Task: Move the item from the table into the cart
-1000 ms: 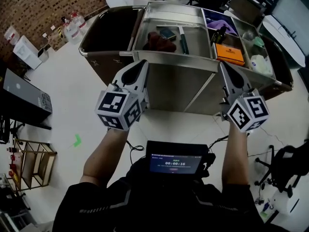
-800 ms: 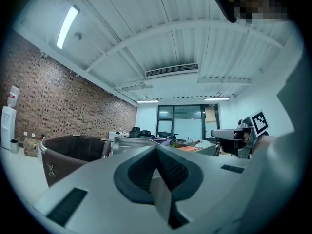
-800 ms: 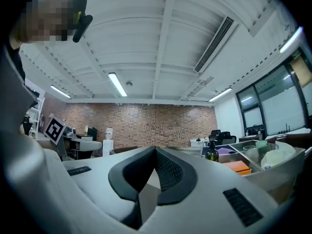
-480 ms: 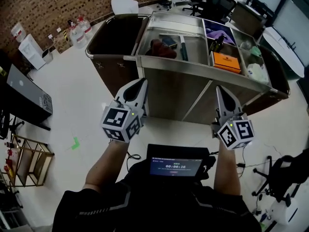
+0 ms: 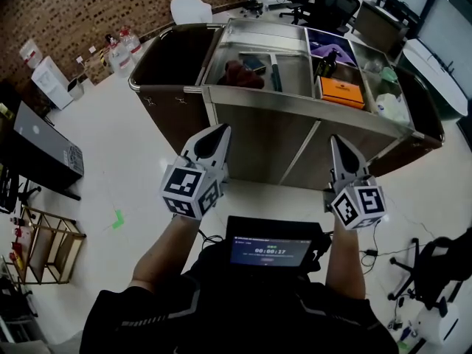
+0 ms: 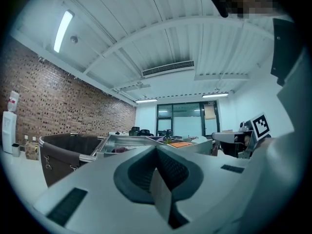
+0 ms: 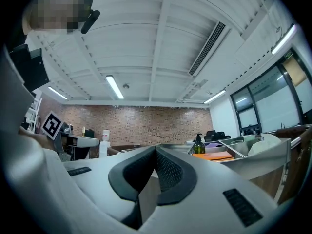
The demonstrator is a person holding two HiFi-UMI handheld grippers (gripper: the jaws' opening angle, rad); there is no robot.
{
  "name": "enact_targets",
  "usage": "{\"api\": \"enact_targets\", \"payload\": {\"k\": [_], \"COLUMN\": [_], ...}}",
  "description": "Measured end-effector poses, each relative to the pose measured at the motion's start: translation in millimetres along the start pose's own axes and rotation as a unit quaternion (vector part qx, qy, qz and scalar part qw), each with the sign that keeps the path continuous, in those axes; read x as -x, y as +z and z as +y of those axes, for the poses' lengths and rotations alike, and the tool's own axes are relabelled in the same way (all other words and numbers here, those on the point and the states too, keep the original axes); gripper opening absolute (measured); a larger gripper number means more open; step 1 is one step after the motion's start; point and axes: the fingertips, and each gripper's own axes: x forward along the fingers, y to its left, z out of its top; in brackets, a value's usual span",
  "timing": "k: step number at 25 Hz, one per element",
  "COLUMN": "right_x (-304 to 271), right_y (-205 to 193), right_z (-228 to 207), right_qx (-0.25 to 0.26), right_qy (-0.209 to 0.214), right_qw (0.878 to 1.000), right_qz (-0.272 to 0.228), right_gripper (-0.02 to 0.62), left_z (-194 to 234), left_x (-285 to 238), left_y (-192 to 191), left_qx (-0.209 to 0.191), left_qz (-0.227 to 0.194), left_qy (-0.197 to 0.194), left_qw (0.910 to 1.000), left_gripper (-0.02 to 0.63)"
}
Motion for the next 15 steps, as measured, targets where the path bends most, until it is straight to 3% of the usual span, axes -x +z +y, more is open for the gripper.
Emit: {"api": "enact_targets", "payload": {"k": [15], "right_x": [-5.3], "right_y": [-4.3], "right_z": [-0.8], "right_qx": [0.004], "right_qy": [0.005], "right_qw": [1.0], "right_qz": [0.007], "right_gripper": [0.006], "left_z": [2.4], "left_x": [-6.0], "left_y": [-2.5], "left_qx": [0.005], "left_qz": [0.0], "left_qy": [0.004], "left_qw": [1.0], "left_gripper": [0.003]}}
